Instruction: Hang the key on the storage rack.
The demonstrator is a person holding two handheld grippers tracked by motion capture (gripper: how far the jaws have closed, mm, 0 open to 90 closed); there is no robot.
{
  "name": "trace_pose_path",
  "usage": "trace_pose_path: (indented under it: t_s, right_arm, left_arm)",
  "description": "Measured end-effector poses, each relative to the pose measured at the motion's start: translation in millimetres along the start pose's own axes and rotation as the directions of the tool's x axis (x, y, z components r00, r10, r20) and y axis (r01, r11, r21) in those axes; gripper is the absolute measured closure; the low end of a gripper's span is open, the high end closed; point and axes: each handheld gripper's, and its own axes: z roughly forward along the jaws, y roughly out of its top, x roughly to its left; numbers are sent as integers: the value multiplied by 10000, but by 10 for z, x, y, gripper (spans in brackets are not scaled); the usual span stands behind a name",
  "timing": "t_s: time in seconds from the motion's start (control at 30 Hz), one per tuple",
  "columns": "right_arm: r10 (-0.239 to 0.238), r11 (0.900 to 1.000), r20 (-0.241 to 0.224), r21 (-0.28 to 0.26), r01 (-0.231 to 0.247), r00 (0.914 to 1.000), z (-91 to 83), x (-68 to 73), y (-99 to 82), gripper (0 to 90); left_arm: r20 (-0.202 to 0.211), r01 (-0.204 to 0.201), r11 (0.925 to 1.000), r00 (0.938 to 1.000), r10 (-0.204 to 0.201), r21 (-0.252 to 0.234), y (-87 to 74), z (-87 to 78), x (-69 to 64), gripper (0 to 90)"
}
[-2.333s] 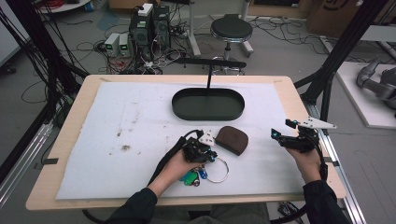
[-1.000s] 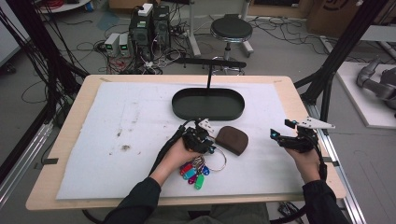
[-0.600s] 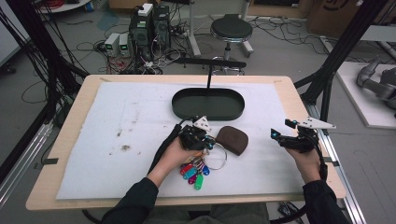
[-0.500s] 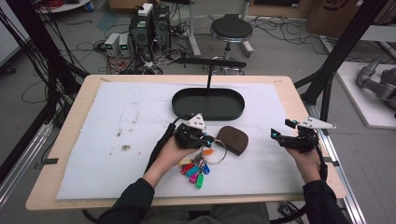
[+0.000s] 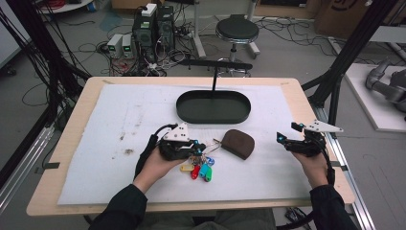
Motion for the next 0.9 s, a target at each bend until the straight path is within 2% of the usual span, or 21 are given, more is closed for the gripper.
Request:
trace_pose_path:
  t_s: [0.07,0.17,0.27,0.5,0.63,0.8,0.9]
  right_arm:
    - [-7,10000,6,-7,7,10000,4,0,0,205]
    - [41,10000,-4,1,-41,10000,0,-1,0,205]
    - [16,10000,-13,-34,-16,10000,1,-14,-2,205]
    - [37,10000,-44,-19,-37,10000,7,-12,-1,205]
    - [1,10000,-30,8,-1,10000,8,-7,-1,205]
    - [26,10000,-29,-42,-27,10000,3,-22,-3,205]
    - [56,10000,-11,-25,-56,10000,4,-21,-3,205]
  left_arm:
    - [-35,-17,9998,10000,17,207,-12,26,-1,858]
    - [-168,51,9997,9998,-47,258,-11,57,5,853]
    - [-319,-92,9984,9994,109,550,-10,83,11,850]
    - [-656,192,9957,9978,-132,909,-25,98,53,845]
    - [-544,409,9937,9979,-353,1046,-56,125,111,854]
    - [-556,456,9943,9976,-404,963,-50,105,119,864]
    - [-513,542,9963,9974,-508,673,-36,64,125,865]
